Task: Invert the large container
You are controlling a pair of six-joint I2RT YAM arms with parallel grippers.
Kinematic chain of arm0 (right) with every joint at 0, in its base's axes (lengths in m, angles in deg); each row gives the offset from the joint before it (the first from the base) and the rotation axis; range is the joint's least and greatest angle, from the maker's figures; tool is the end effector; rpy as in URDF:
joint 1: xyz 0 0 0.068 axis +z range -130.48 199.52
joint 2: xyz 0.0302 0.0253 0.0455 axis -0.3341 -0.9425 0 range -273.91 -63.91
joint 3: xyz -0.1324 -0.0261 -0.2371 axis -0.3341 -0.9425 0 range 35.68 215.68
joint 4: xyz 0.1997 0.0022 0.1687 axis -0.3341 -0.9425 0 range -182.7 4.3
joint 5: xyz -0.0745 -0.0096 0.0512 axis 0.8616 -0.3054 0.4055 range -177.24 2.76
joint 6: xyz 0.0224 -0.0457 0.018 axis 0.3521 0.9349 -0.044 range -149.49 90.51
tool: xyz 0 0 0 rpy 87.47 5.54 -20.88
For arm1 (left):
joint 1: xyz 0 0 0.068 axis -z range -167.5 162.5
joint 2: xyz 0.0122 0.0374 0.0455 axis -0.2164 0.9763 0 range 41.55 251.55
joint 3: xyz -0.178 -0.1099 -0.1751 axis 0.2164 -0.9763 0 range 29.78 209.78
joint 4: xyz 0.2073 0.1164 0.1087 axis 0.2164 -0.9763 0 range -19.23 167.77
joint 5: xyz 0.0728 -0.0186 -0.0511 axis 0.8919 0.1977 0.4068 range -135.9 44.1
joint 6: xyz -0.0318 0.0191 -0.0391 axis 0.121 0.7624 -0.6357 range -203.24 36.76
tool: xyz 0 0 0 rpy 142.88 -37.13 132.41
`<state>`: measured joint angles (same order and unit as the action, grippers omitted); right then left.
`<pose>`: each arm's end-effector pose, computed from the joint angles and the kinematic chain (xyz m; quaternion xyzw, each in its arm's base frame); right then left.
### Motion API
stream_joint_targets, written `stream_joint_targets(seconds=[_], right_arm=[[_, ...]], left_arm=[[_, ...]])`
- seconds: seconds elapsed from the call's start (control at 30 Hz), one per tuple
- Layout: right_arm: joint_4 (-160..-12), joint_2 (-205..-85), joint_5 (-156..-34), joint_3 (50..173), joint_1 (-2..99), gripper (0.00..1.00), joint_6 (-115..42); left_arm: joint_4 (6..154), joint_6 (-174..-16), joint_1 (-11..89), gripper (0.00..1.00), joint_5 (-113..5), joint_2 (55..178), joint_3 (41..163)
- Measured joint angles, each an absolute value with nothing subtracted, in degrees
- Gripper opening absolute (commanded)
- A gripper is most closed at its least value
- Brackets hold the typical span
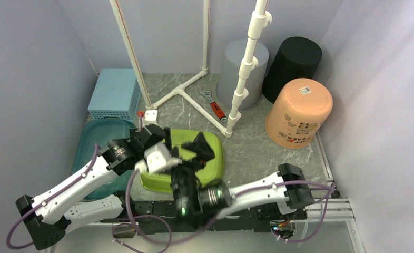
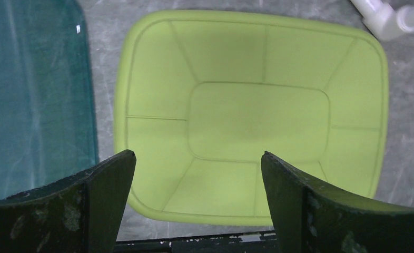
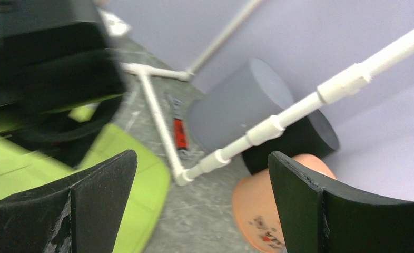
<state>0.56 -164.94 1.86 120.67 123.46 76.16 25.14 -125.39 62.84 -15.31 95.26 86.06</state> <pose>-0.0492 0.3461 0.4326 -0.2949 0.6369 -0.1310 0.7002 0.1242 -0.1216 0.3170 -0.0251 0.9107 -0.0665 0.4069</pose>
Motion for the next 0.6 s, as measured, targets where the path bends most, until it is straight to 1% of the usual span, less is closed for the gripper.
stream_joint_targets(seconds=[0.03,0.2,0.3,0.47,0.6], right_arm=[[0.8,-164.9,1.9,121.1,121.0,1.00,77.7],[1.3,-164.9,1.9,123.2,109.6,1.00,83.1],[1.3,-164.9,1.9,123.2,104.7,1.00,83.5],[1.4,-164.9,1.9,123.1,99.8,1.00,83.5],[1.4,-164.9,1.9,122.6,99.1,0.99,84.7]], left_arm=[[25.1,-124.7,61.2,0.94,-15.9,95.2,86.1],[26.7,-120.2,47.0,0.94,-23.9,95.0,85.9],[27.9,-117.5,41.5,0.94,-28.5,95.4,85.9],[29.4,-114.1,36.6,0.94,-34.6,98.1,86.1],[30.7,-112.6,34.2,0.94,-38.1,99.4,86.1]])
